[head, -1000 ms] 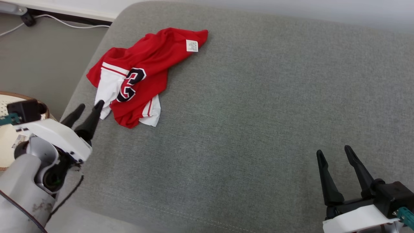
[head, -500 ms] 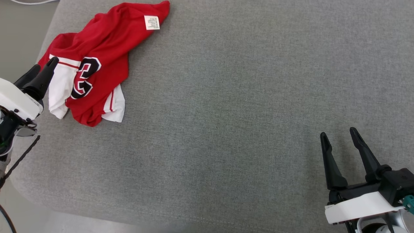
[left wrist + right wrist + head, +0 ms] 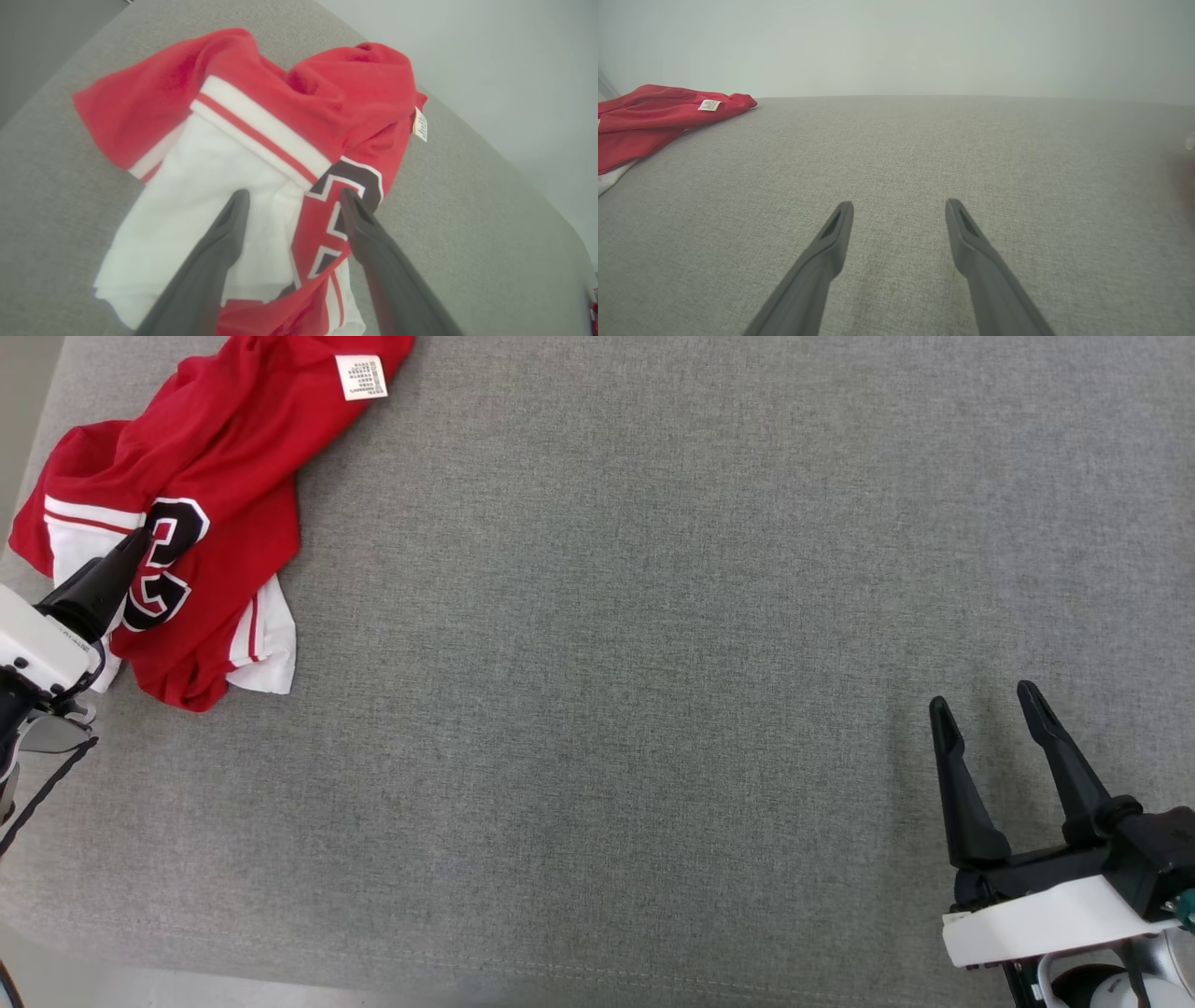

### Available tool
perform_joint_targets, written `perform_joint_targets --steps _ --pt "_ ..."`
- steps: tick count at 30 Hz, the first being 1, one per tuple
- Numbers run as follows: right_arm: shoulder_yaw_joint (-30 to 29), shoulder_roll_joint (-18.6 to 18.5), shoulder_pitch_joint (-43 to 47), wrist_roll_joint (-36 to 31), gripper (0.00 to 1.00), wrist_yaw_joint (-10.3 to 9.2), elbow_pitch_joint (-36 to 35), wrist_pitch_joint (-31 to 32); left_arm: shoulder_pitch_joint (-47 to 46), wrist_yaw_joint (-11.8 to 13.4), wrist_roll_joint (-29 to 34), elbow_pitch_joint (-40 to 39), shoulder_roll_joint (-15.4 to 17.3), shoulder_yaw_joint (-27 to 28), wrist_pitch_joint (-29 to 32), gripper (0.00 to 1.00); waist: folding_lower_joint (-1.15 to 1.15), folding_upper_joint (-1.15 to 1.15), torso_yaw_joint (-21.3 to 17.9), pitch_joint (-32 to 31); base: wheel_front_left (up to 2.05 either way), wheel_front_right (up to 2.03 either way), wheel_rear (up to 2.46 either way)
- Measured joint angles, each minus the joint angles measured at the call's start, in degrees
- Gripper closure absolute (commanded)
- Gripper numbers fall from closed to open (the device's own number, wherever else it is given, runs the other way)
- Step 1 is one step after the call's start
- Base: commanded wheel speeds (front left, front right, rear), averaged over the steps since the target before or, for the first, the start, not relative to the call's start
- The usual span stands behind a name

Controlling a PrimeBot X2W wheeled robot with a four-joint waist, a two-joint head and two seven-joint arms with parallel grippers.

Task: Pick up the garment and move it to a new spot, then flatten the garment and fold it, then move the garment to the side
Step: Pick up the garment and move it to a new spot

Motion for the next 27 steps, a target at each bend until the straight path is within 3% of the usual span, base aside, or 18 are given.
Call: perform_joint_targets --steps 9,10,11,18,27 --pt "-0.32 -0.01 0.0 0.6 0.0 0.01 -1.4 0.55 0.03 0.01 -5.79 2.41 -1.6 0.18 4.43 0.01 0.0 0.0 -0.47 0.66 0.0 0.0 0.0" --pt "-0.31 0.0 0.0 0.66 0.0 0.01 -1.43 0.62 0.03 0.01 -5.94 2.4 -1.6 0.33 4.57 0.54 0.0 0.0 -0.52 0.63 0.0 0.0 0.0" --pt "-0.32 0.0 0.0 0.68 0.0 0.01 -1.43 0.69 0.05 0.01 -6.34 2.38 -1.66 0.65 4.71 1.0 0.0 0.0 -0.55 0.57 0.0 0.0 0.0" --pt "-0.7 0.0 0.03 1.53 0.0 0.01 -1.69 0.93 0.26 0.01 -6.92 -0.74 -0.41 2.63 4.22 1.0 0.0 0.0 -0.24 0.08 0.0 0.0 0.0" --pt "-1.15 0.0 0.03 2.43 0.0 0.01 -1.72 0.93 0.26 0.01 -6.0 -8.75 3.79 4.7 1.85 1.0 0.0 0.01 1.21 -0.5 0.0 0.0 0.0"
